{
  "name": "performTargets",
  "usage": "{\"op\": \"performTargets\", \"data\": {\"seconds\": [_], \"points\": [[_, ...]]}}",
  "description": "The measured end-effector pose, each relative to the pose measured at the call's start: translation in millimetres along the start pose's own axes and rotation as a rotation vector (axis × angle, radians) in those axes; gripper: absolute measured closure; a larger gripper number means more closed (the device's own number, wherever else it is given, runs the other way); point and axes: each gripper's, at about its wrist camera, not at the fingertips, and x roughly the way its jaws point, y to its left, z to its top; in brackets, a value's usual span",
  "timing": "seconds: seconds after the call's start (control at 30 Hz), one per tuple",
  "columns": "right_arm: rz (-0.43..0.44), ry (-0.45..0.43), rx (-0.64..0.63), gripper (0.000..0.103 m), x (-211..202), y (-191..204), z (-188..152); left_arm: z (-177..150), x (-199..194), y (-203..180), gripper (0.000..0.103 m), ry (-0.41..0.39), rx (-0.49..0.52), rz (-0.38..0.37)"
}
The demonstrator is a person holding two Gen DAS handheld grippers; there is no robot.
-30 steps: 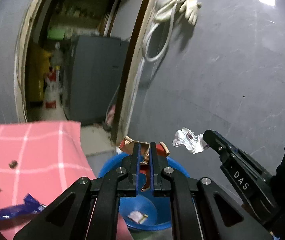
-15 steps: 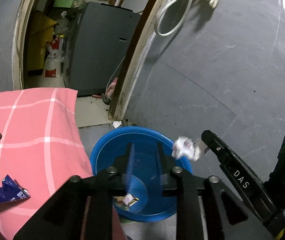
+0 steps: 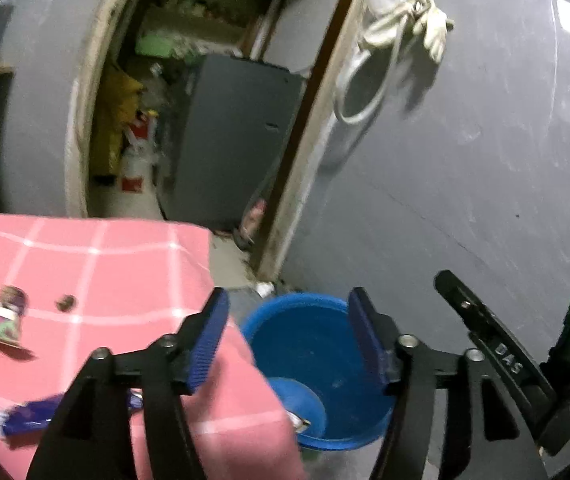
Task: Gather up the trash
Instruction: 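Carry both wrappers over the blue bucket and open both grippers, then move both grippers back to the table toward the blue wrapper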
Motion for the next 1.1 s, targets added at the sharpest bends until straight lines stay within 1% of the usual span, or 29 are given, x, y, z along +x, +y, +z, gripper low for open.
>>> {"op": "performTargets", "data": {"seconds": [0.03, 0.07, 0.1, 0.13, 0.17, 0.2, 0.23, 0.27, 0.37, 0.53, 0.67, 0.73, 0.87, 1.1], "points": [[0.01, -0.024, -0.003, 0.029, -4, 2, 1, 2, -8, 4, 0.034, -0.025, 0.003, 0.015], [0.017, -0.044, -0.004, 0.022, -7, 5, 2, 3, -15, 7, 0.025, -0.049, 0.006, 0.03], [0.029, -0.068, -0.008, 0.021, -11, 7, 2, 4, -22, 9, 0.021, -0.075, 0.009, 0.046], [0.039, -0.086, -0.013, 0.02, -14, 10, 3, 5, -33, 13, 0.015, -0.117, 0.015, 0.069], [0.051, -0.106, -0.02, 0.016, -18, 13, 4, 6, -40, 16, 0.009, -0.149, 0.02, 0.088], [0.059, -0.123, -0.024, 0.009, -21, 16, 4, 6, -48, 18, 0.007, -0.183, 0.025, 0.111], [0.069, -0.139, -0.023, 0.005, -24, 19, 4, 6, -55, 20, 0.004, -0.21, 0.032, 0.13], [0.083, -0.159, -0.016, 0.0, -27, 22, 4, 5, -64, 22, 0.003, -0.24, 0.041, 0.148], [0.125, -0.21, -0.01, 0.0, -37, 32, 5, 1, -82, 28, 0.003, -0.291, 0.054, 0.18], [0.189, -0.289, -0.047, 0.0, -50, 53, 3, -5, -106, 45, 0.003, -0.326, 0.041, 0.227], [0.242, -0.315, -0.094, 0.0, -55, 71, -1, -10, -123, 61, 0.003, -0.346, 0.034, 0.271], [0.259, -0.307, -0.119, 0.0, -53, 81, -3, -13, -132, 69, 0.003, -0.351, 0.028, 0.294], [0.302, -0.259, -0.143, 0.0, -45, 98, -9, -21, -148, 84, 0.003, -0.355, 0.025, 0.341], [0.376, -0.189, -0.2, 0.0, -37, 127, -24, -34, -167, 113, 0.003, -0.339, 0.004, 0.414]]}}
